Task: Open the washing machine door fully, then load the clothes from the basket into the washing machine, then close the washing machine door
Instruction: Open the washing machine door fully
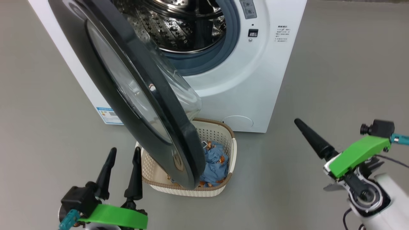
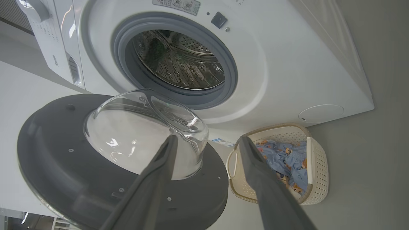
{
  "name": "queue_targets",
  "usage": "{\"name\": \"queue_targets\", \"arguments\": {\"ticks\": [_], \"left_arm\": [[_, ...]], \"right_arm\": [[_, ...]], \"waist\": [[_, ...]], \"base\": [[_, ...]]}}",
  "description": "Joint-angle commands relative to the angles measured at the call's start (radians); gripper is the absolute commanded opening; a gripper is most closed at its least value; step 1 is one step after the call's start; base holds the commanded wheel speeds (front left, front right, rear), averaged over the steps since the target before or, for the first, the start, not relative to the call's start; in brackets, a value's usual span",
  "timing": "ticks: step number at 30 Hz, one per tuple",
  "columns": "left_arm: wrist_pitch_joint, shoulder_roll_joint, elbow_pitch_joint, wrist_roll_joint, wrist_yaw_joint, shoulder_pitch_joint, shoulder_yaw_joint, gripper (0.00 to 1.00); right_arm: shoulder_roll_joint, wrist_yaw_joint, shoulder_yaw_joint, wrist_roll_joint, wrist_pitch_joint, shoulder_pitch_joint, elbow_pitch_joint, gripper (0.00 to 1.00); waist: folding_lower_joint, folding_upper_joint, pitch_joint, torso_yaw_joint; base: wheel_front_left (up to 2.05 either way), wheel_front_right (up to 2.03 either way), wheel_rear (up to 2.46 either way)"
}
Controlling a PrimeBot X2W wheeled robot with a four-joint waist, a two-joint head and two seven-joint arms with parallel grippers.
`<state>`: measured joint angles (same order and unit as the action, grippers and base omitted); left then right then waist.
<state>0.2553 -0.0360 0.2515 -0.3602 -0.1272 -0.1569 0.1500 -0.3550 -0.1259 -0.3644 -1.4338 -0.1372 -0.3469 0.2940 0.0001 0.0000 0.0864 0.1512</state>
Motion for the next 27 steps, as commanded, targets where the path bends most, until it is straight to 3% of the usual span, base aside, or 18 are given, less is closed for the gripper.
{"name": "queue_targets", "arguments": {"ticks": [1,10,16,18,27], "left_arm": [[0.006,-0.014,-0.016,0.009,-0.003,0.003,-0.037,1.00],[0.006,-0.014,-0.016,0.010,-0.003,0.028,-0.051,1.00],[0.006,-0.014,-0.016,0.012,-0.003,0.038,-0.058,1.00],[0.006,-0.014,-0.017,0.014,-0.003,0.044,-0.063,1.00],[0.006,-0.017,-0.015,0.015,-0.003,0.053,-0.065,1.00]], "right_arm": [[-0.023,-0.005,-0.028,0.016,0.036,0.012,-0.017,1.00],[-0.099,-0.005,-0.171,0.096,0.324,0.040,0.024,1.00],[-0.127,-0.005,-0.219,0.186,0.396,0.030,0.086,1.00],[-0.111,-0.005,-0.141,0.280,0.398,0.035,0.097,1.00],[-0.055,-0.005,0.022,0.553,0.399,0.103,0.087,1.00]], "waist": [[0.0000,0.0000,-0.008,-0.006],[0.0000,0.0000,-0.028,-0.025],[0.0000,0.0000,-0.032,-0.038],[0.0000,0.0000,-0.034,-0.046],[0.0000,0.0000,-0.042,-0.058]], "base": [[0.00,0.00,0.00],[0.00,0.00,0.00],[0.00,0.00,0.00],[0.00,0.00,0.00],[0.00,0.00,0.00]]}}
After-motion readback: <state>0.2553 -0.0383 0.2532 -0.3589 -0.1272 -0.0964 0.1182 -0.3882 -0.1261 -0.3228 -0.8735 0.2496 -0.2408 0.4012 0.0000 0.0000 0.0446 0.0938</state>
